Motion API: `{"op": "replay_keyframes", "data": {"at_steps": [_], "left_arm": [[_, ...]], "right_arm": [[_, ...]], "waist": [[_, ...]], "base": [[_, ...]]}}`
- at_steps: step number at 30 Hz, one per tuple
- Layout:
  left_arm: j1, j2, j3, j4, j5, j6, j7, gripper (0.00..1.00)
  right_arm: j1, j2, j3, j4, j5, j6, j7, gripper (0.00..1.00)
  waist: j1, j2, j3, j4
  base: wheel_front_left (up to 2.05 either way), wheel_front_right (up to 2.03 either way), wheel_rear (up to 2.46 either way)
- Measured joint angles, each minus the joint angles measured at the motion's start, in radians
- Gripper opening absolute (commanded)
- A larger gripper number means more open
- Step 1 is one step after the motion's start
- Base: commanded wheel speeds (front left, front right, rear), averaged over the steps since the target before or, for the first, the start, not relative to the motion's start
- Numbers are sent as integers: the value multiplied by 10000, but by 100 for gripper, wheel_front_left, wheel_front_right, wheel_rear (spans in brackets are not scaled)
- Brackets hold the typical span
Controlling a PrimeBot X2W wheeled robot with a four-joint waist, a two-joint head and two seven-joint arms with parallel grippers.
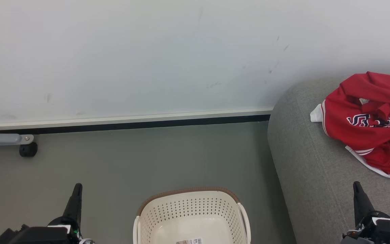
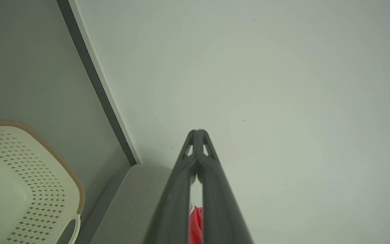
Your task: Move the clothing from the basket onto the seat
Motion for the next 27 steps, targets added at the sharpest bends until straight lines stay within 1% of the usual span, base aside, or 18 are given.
{"op": "replay_keyframes", "data": {"at_steps": [27], "left_arm": [[0,-2,-2,0,-2,0,0,0]], "right_arm": [[0,2,0,0,0,2,-2,0]], "waist": [[0,0,0,0]], "base": [[0,0,0]]}}
